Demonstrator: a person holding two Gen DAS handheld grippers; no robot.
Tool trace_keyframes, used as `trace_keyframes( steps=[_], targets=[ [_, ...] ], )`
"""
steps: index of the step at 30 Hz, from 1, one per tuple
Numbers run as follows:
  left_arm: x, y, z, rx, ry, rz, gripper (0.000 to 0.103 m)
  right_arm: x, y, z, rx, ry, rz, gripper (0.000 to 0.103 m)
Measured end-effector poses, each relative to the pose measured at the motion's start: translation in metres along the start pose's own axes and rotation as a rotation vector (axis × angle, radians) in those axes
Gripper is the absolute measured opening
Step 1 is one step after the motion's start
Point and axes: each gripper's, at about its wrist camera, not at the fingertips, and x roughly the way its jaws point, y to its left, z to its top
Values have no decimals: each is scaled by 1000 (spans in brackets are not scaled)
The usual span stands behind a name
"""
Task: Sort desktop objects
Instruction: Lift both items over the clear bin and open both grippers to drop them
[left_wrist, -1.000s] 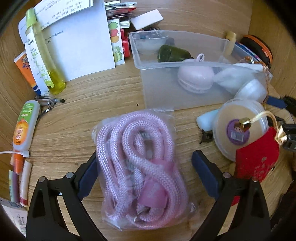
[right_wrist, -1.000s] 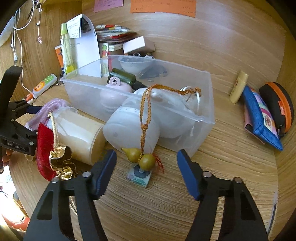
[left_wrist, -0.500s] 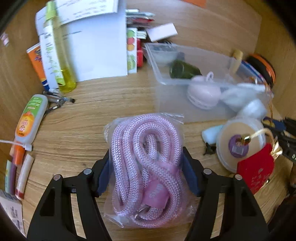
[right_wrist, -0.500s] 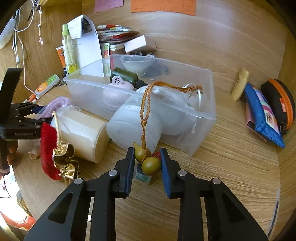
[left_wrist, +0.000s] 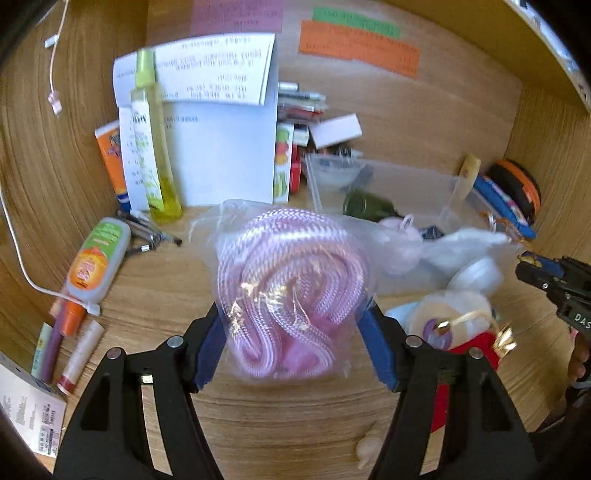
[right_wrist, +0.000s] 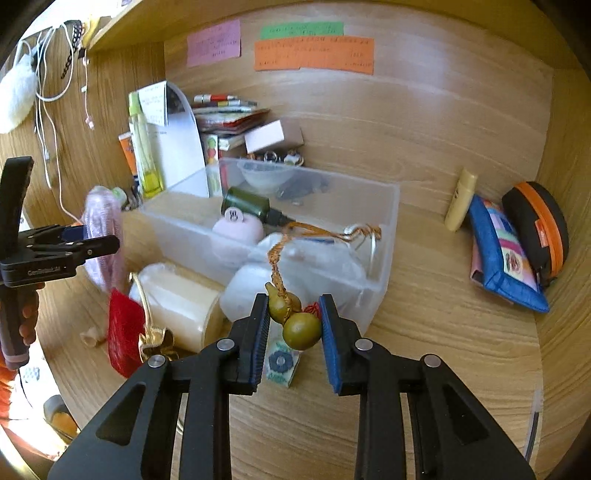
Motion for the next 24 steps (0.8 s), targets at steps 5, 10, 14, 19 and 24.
trace_keyframes(
  steps=[5, 10, 14, 19, 24],
  targets=[
    [-12, -3, 14, -14, -52, -17, 67, 0, -5, 10, 16, -25, 7, 24],
    [-22, -10, 30, -7, -97, -31, 67, 1, -9, 22, 19, -50, 7, 24],
    [-26, -15, 43, 7, -124, -38, 67, 1, -12, 33, 16, -76, 9, 24],
    [-29, -19, 61, 5, -151, -40, 67, 1, -15, 47, -2, -97, 3, 24],
    [-30, -22, 77, -6, -173, -54, 67, 5, -19, 60, -14, -111, -11, 24]
  ],
)
